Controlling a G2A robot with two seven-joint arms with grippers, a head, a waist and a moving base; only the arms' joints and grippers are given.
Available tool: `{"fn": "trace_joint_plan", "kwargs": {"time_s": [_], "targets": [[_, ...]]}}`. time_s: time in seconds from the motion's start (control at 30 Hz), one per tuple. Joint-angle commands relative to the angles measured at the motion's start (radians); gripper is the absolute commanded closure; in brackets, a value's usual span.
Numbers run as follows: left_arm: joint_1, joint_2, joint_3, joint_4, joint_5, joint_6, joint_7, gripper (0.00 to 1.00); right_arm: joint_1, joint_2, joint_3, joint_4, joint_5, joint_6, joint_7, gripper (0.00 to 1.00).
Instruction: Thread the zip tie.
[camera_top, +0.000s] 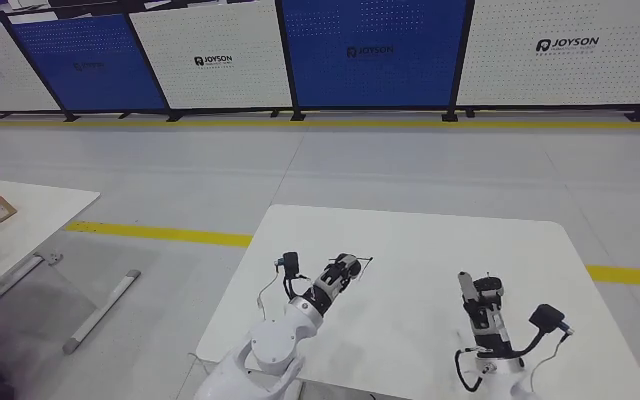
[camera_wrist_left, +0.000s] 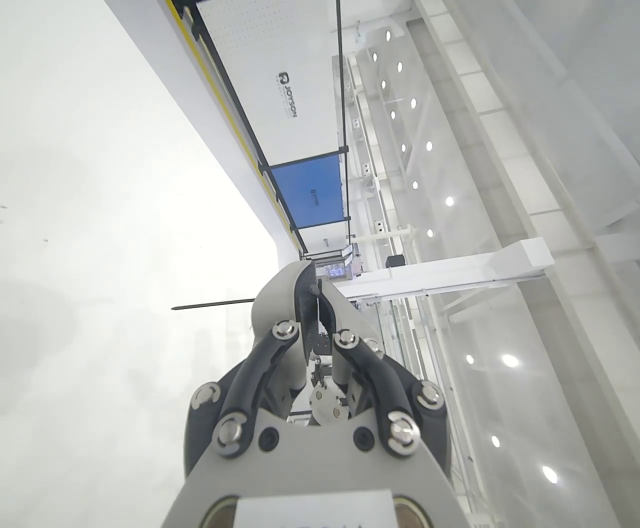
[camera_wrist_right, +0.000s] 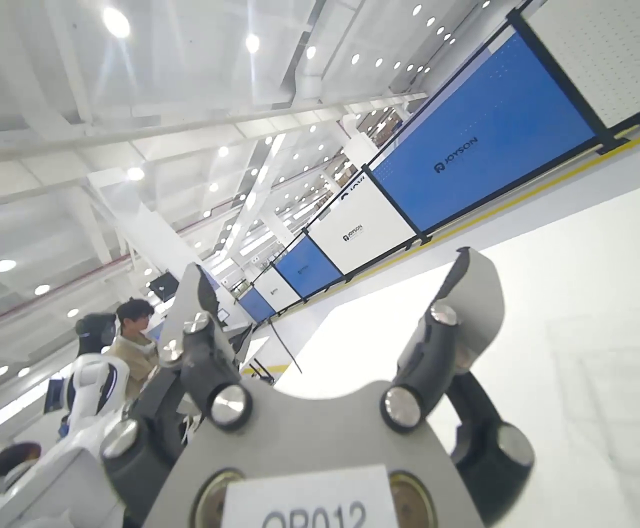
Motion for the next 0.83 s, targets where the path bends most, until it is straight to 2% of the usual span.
{"fn": "trace_joint_plan", "kwargs": {"time_s": [0.0,0.17,0.33,0.47,0.8], "targets": [[0.000,-0.002,-0.009,0.007,-0.011,0.015,0.027,1.00,-0.006,0.001,0.030,0.000,0.055,0.003,-0.004,0.00],[-0.005,-0.006,-0.029,0.022,-0.057,0.056,0.059,1.00,-0.025,0.002,0.091,-0.008,0.135,0.020,-0.001,0.00],[-0.002,-0.008,-0.044,0.030,-0.094,0.085,0.074,1.00,-0.037,-0.003,0.120,-0.017,0.186,0.037,-0.028,0.00],[0.000,-0.008,-0.045,0.037,-0.109,0.149,0.056,1.00,-0.041,-0.007,0.128,-0.018,0.227,0.063,-0.055,0.00],[-0.001,-0.008,-0.048,0.035,-0.116,0.153,0.057,1.00,-0.041,-0.007,0.128,-0.018,0.227,0.063,-0.055,0.00]]}}
